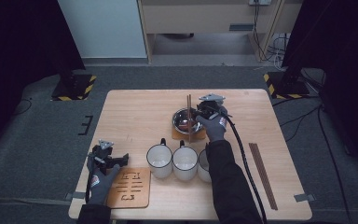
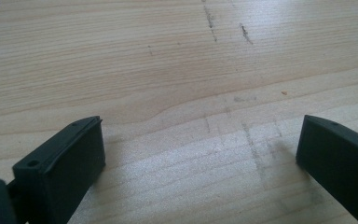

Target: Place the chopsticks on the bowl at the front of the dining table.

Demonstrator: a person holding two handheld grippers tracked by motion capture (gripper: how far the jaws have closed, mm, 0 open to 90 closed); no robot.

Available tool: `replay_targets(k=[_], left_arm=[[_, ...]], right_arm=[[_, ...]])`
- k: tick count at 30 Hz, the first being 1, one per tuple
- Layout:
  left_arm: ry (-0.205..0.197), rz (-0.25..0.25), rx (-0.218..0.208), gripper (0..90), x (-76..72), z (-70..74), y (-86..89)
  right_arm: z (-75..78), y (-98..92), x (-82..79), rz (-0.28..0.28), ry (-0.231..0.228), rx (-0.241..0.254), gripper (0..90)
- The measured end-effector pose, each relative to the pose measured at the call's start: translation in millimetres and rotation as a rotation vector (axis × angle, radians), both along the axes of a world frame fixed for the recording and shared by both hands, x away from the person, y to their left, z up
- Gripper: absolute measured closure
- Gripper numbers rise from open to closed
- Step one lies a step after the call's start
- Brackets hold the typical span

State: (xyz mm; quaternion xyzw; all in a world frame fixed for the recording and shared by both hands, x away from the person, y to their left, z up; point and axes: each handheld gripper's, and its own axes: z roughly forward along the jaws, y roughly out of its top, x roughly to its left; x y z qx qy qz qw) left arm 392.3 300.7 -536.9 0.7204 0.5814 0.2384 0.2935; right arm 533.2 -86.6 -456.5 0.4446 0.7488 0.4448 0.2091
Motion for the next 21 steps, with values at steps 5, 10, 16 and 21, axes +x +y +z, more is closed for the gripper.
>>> replay_targets(k=[5,10,16,21], left_arm=[[0.0,0.0,0.0,0.0,0.0,0.0,0.0],[0.0,0.0,0.0,0.0,0.0,0.0,0.0],[0.0,0.0,0.0,0.0,0.0,0.0,0.0],[0.0,0.0,-0.001,0.0,0.0,0.0,0.0]], right_arm=[[-9.2,3.6,3.8,-0.007,0.015,-0.01,57.5],[-16.8,7.1,5.6,-0.001,0.029,-0.027,58.6],[-23.9,10.2,7.0,-0.01,0.039,-0.051,60.6],[-26.0,10.6,8.2,-0.025,0.04,-0.066,60.5]])
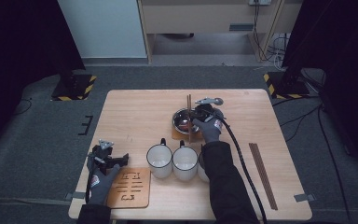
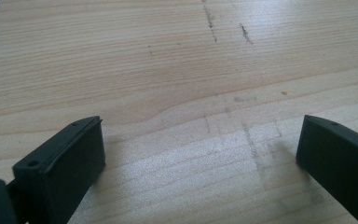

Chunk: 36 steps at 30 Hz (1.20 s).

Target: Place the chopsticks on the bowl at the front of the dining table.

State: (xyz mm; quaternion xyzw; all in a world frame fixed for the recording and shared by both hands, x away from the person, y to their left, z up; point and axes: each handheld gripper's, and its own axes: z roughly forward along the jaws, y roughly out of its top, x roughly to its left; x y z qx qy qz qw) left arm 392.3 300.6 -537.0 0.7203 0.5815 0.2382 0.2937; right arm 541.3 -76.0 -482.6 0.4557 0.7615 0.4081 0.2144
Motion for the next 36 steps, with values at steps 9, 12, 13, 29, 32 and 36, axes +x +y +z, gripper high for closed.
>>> replay_targets(k=[9,12,13,29,32,36], left_arm=[[0.0,0.0,0.0,0.0,0.0,0.0,0.0],[0.0,0.0,0.001,0.0,0.0,0.0,0.0],[0.0,0.0,0.0,0.0,0.0,0.0,0.0],[0.0,0.0,0.001,0.0,0.0,0.0,0.0],[0.0,0.0,0.001,0.0,0.0,0.0,0.0],[0.0,0.0,0.001,0.0,0.0,0.0,0.0]], right_arm=[[-5.2,-2.5,0.5,-0.014,0.019,-0.011,60.4],[-5.9,-3.4,0.3,-0.014,0.018,-0.001,60.4],[-5.8,-3.3,0.1,-0.014,0.021,0.0,60.4],[-6.7,-1.3,-0.2,-0.001,0.027,0.006,59.6],[-6.8,-1.4,-0.6,0.0,0.027,0.006,59.7],[-7.5,-1.5,-1.5,0.002,0.028,0.014,59.7]])
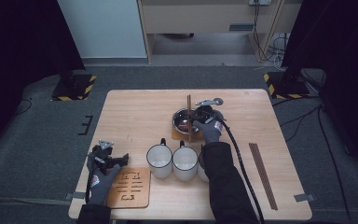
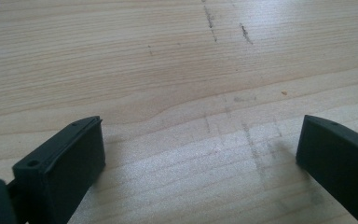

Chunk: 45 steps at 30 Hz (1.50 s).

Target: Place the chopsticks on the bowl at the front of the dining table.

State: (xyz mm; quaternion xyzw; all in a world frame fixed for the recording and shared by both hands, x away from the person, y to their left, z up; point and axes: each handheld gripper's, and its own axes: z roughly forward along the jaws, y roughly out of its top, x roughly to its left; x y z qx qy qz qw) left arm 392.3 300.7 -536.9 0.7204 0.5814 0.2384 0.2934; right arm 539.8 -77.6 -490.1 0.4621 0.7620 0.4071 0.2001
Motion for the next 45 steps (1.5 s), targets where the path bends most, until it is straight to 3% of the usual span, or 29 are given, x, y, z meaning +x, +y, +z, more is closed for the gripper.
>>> replay_targets(k=[6,16,28,45], left_arm=[[0.0,0.0,0.0,0.0,0.0,0.0,0.0],[0.0,0.0,0.0,0.0,0.0,0.0,0.0],[0.0,0.0,0.0,0.0,0.0,0.0,0.0],[0.0,0.0,0.0,0.0,0.0,0.0,0.0]], right_arm=[[-2.8,-0.7,-1.2,0.008,0.012,-0.007,59.5],[1.8,-3.9,-0.8,-0.021,-0.022,0.001,59.8],[-0.4,-5.3,0.2,-0.032,-0.013,-0.029,58.1],[-2.8,-3.4,0.1,-0.02,0.006,-0.028,57.2]])
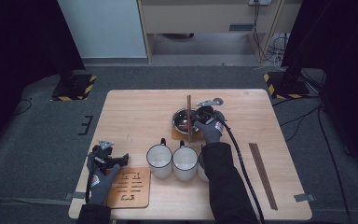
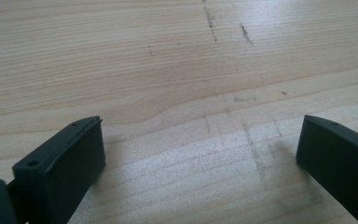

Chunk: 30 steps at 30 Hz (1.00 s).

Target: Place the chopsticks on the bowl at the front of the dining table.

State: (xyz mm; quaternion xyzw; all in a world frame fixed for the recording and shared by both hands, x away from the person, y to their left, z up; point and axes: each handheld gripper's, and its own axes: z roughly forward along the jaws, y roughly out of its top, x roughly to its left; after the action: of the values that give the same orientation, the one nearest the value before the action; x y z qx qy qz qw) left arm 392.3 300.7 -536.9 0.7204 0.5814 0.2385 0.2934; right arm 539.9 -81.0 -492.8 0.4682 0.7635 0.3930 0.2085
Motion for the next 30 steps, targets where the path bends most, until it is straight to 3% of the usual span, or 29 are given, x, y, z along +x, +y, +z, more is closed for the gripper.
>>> replay_targets(k=[17,30], left_arm=[[0.0,0.0,0.0,0.0,0.0,0.0,0.0],[0.0,-0.001,0.0,0.0,0.1,0.0,0.0]], right_arm=[[2.2,-1.2,-0.1,0.004,-0.003,0.005,56.3],[31.6,-12.9,-12.7,0.004,-0.058,0.04,53.0]])
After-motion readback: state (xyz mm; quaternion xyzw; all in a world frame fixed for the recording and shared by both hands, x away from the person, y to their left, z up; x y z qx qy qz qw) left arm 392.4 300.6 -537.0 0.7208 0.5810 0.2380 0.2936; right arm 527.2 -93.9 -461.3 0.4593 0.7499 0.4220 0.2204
